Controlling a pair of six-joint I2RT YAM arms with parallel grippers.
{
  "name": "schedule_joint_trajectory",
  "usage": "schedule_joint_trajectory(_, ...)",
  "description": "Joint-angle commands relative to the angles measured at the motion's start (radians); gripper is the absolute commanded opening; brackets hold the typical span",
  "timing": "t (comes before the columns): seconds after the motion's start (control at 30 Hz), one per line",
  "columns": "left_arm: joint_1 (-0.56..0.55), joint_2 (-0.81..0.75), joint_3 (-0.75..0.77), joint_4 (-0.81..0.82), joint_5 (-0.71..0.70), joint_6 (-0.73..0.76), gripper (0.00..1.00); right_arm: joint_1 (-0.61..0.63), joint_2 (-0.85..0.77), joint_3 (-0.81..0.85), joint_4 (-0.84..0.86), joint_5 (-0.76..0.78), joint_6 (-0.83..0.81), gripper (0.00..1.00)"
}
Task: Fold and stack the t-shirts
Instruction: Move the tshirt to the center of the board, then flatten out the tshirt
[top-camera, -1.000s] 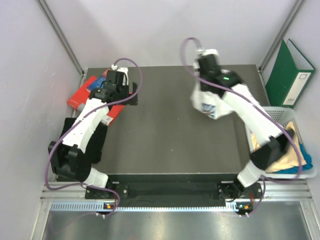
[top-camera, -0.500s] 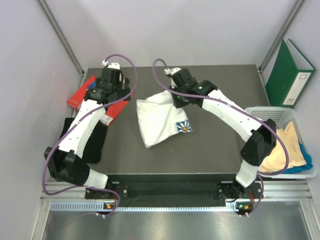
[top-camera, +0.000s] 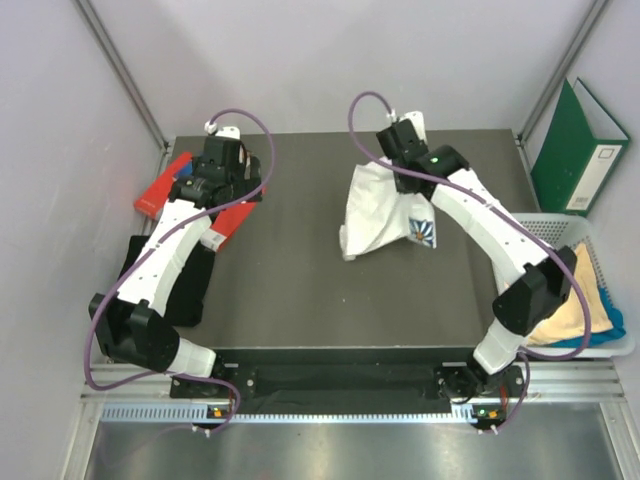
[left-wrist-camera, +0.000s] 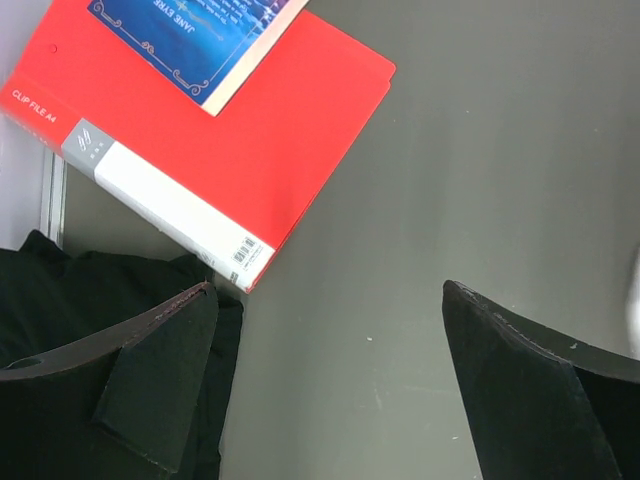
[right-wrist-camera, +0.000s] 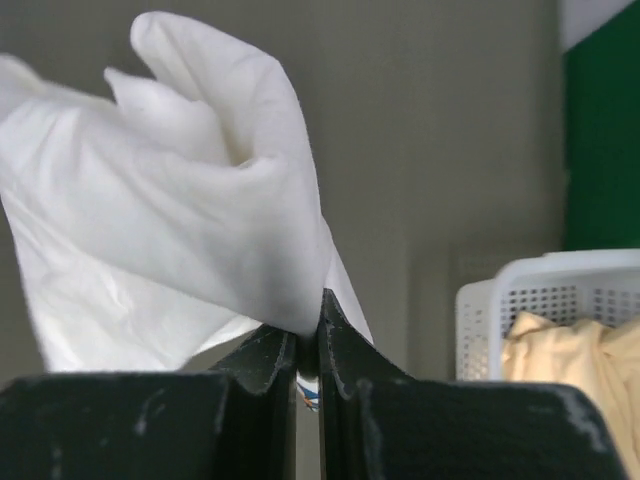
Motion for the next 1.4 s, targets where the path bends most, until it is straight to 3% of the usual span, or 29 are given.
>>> schedule_joint_trajectory(0.0, 0.003, -0.014, -0.021, 0.029, -0.002, -0.023, 0.98, -0.007, -0.112, 0.121, -0.026, 0.238, 0.001, 0.00)
schedule_joint_trajectory(0.1, 0.003, -0.009, -0.024, 0.032, -0.002, -0.026, 0.98, 0.002, -0.114, 0.090, 0.044, 0.083, -0.053, 0.00)
schedule_joint_trajectory(0.23, 0.003, 0.003, -0.015, 0.032, -0.004, -0.027, 0.99, 0.054, 0.001, 0.007, 0.100, -0.191, -0.064, 0.01)
schedule_joint_trajectory(0.37, 0.003, 0.010, -0.003, 0.023, -0.018, -0.024, 0.98, 0.232, 0.184, 0.008, 0.086, -0.427, -0.155, 0.06)
schedule_joint_trajectory(0.4, 0.003, 0.012, -0.003, 0.020, -0.022, -0.024, 0.99, 0.263, 0.223, 0.034, 0.063, -0.471, -0.169, 0.15)
schedule_joint_trajectory(0.43, 0.003, 0.012, -0.001, 0.017, -0.028, -0.023, 0.98, 0.313, 0.288, 0.082, 0.025, -0.504, -0.180, 0.45)
schedule_joint_trajectory(0.47, 0.003, 0.014, -0.003, 0.012, -0.033, -0.023, 0.98, 0.335, 0.307, 0.096, 0.017, -0.529, -0.192, 0.56)
schedule_joint_trajectory(0.5, 0.003, 0.014, -0.003, 0.009, -0.038, -0.023, 0.98, 0.349, 0.307, 0.095, 0.023, -0.531, -0.194, 0.85)
schedule_joint_trajectory(0.53, 0.003, 0.014, -0.007, 0.006, -0.041, -0.021, 0.99, 0.355, 0.270, 0.063, 0.067, -0.517, -0.190, 0.99)
schedule_joint_trajectory(0.67, 0.003, 0.015, -0.019, 0.001, -0.039, -0.021, 0.98, 0.260, 0.132, -0.042, 0.176, -0.434, -0.110, 1.00)
schedule_joint_trajectory(0.9, 0.003, 0.041, -0.026, 0.005, 0.021, -0.033, 0.99, -0.064, 0.026, -0.187, 0.287, -0.390, -0.047, 0.94)
schedule_joint_trajectory(1.07, 0.002, 0.064, -0.024, -0.005, 0.056, -0.040, 0.99, -0.235, 0.084, -0.198, 0.310, -0.483, -0.032, 0.89)
schedule_joint_trajectory(1.2, 0.002, 0.081, -0.023, -0.012, 0.079, -0.041, 0.99, -0.312, 0.145, -0.229, 0.339, -0.589, -0.005, 0.74)
schedule_joint_trajectory(1.37, 0.002, 0.093, -0.021, -0.022, 0.087, -0.046, 0.99, -0.383, 0.172, -0.297, 0.379, -0.729, 0.013, 0.75)
